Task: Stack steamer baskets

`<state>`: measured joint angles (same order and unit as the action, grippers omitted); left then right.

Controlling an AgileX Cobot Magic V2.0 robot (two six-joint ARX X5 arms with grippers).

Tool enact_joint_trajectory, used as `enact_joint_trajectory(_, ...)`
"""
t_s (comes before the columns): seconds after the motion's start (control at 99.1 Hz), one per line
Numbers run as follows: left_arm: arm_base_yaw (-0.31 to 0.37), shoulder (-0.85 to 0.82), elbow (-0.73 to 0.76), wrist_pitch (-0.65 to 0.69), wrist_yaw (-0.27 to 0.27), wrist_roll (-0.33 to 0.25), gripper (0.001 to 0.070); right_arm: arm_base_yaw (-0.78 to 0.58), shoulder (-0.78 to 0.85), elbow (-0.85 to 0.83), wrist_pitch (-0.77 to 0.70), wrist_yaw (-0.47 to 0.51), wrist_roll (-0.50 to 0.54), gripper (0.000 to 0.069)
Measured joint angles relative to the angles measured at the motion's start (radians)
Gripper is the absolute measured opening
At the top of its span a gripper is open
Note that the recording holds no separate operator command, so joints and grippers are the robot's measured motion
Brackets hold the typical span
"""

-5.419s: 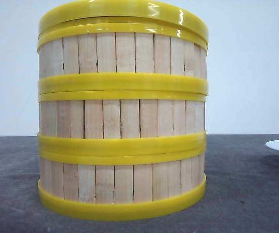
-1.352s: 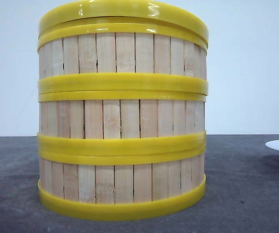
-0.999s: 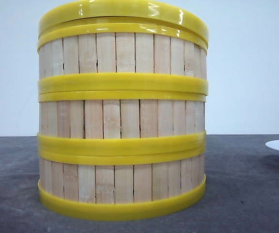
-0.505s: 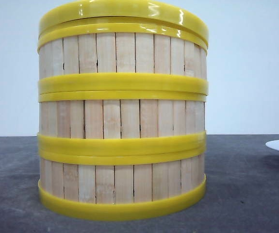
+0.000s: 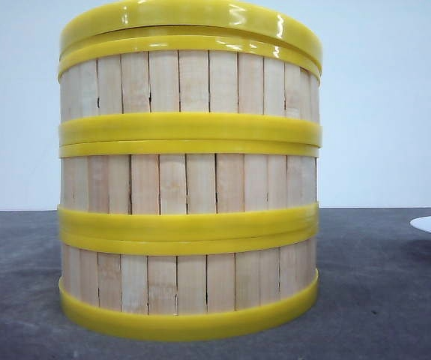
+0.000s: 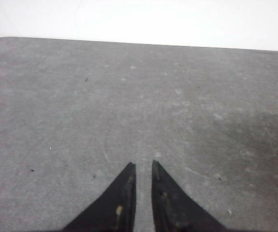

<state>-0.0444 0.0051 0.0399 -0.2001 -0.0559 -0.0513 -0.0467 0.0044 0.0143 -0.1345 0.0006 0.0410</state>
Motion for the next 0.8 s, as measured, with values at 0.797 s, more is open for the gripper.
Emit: enact_joint_trajectory(0.797, 0.000, 0.000, 0.000, 0.000, 0.000, 0.000, 0.0032, 0.000, 0.000, 0.000, 0.022, 0.000, 0.000, 0.0010)
